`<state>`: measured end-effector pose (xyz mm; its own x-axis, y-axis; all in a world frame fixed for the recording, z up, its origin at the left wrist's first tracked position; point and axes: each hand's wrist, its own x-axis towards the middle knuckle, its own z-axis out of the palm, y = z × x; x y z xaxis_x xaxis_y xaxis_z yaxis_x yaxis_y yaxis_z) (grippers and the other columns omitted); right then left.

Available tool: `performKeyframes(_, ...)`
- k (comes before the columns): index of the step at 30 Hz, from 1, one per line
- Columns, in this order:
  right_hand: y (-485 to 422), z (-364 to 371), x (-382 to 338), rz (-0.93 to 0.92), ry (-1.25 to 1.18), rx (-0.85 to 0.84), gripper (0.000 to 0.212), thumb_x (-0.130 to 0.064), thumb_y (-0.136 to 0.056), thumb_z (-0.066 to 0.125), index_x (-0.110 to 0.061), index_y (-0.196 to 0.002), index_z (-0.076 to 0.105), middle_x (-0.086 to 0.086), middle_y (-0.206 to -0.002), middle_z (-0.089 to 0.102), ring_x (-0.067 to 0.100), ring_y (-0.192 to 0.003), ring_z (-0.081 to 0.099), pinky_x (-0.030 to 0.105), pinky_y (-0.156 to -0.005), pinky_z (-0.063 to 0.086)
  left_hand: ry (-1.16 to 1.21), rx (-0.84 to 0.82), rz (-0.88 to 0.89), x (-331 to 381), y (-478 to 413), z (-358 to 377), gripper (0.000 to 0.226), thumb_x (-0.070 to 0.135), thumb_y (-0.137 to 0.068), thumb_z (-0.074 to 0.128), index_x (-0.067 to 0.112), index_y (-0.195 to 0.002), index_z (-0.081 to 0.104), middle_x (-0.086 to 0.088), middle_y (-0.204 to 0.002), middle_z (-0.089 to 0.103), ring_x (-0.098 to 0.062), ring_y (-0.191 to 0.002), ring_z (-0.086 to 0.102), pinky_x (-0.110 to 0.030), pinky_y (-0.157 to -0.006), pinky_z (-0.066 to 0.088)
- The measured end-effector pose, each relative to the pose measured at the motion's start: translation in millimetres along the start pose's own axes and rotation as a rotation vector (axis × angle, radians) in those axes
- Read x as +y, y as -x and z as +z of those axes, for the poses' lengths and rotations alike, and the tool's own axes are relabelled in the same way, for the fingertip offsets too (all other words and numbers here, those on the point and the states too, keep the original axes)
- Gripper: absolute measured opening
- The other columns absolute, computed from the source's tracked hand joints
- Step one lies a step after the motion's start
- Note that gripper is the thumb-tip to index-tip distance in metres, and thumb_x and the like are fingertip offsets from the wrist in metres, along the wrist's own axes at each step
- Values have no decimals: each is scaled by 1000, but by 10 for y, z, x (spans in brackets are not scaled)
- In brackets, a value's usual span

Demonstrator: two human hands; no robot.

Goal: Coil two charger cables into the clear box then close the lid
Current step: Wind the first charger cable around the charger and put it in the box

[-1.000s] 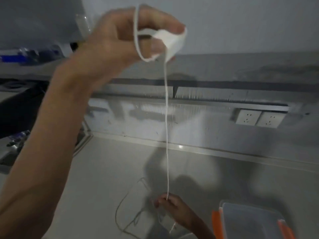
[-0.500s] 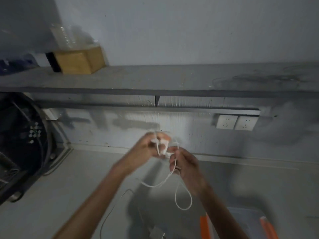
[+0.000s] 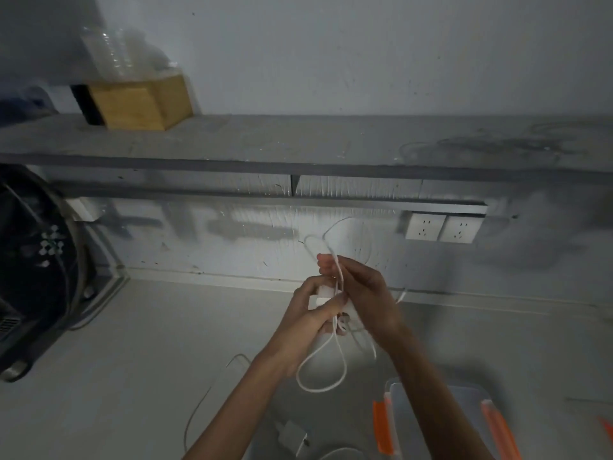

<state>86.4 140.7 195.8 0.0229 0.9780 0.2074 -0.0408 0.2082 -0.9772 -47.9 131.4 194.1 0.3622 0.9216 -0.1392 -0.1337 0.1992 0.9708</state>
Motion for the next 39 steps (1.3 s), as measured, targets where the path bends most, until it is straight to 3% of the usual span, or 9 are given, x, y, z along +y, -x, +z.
performKeyframes(4, 10, -274, -139, 65, 270, -137, 17, -20, -95, 57, -15, -101, 72, 16, -100, 73, 28, -96, 69, 44, -92, 50, 23, -3, -34, 36, -31, 125, 32, -12, -83, 53, 9, -104, 66, -18, -82, 59, -23, -66, 60, -30, -57, 50)
performKeyframes(7, 134, -394, -197, 292, 329, -110, 44, -38, -97, 46, -22, -138, 49, -1, -139, 55, 13, -129, 50, 32, -108, 39, 259, 71, 15, 143, -137, 161, 44, -22, -80, 50, 9, -106, 66, -17, -84, 57, -20, -61, 57, -25, -50, 49)
performKeyframes(10, 338, -388, -231, 359, 205, -190, 64, -43, -92, 57, -42, -147, 24, -10, -147, 44, 9, -128, 49, 35, -98, 48, 377, -4, 60, 243, -224, 285, 39, -16, -87, 51, 13, -110, 63, -6, -75, 68, -18, -62, 63, -24, -51, 52)
performKeyframes(13, 522, -431, -274, 401, 119, -297, 46, -25, -92, 61, -38, -133, 45, 2, -110, 71, 16, -97, 69, 34, -68, 56, 440, -87, 109, 309, -295, 528, 38, -18, -87, 48, 13, -105, 60, 1, -67, 68, -17, -63, 59, -23, -50, 50)
performKeyframes(17, 800, -844, -410, 437, 197, -165, 24, -30, -96, 51, -23, -105, 72, -4, -68, 56, 6, -55, 47, 22, -49, 34, 443, -73, 150, 375, -415, 623, 48, -24, -84, 44, 16, -104, 61, -5, -77, 59, -16, -68, 54, -24, -54, 43)
performKeyframes(26, 1162, -2039, -610, 355, 125, -40, 24, -5, -79, 73, -10, -103, 73, 19, -100, 71, 23, -82, 61, 23, -67, 51, 325, -82, 319, 419, -104, 1468, 42, -19, -88, 47, 17, -108, 57, 2, -78, 59, -16, -68, 48, -27, -59, 40)
performKeyframes(31, 1343, -2508, -582, 260, 124, 42, 44, -2, -83, 69, -29, -117, 64, -5, -112, 72, 7, -61, 52, 17, -50, 39, 369, -120, 464, 416, 36, 2077, 41, -19, -83, 48, 14, -106, 54, 12, -94, 61, -15, -72, 51, -24, -58, 44)
performKeyframes(36, 1434, -2827, -528, -36, 317, 288, 36, -9, -87, 68, -33, -113, 68, -4, -93, 74, 4, -69, 60, 12, -64, 47, 227, -131, 474, 291, 182, 2574, 35, -8, -83, 50, 18, -106, 56, 6, -82, 61, -15, -68, 49, -24, -59, 43)
performKeyframes(39, 1519, -3197, -552, 83, 252, 172, 20, -19, -88, 67, -32, -99, 75, 1, -68, 66, 9, -48, 46, 14, -46, 41, 97, 11, 471, 224, 232, 2707, 40, -12, -90, 48, 23, -107, 58, 0, -74, 63, -13, -70, 54, -24, -62, 47)
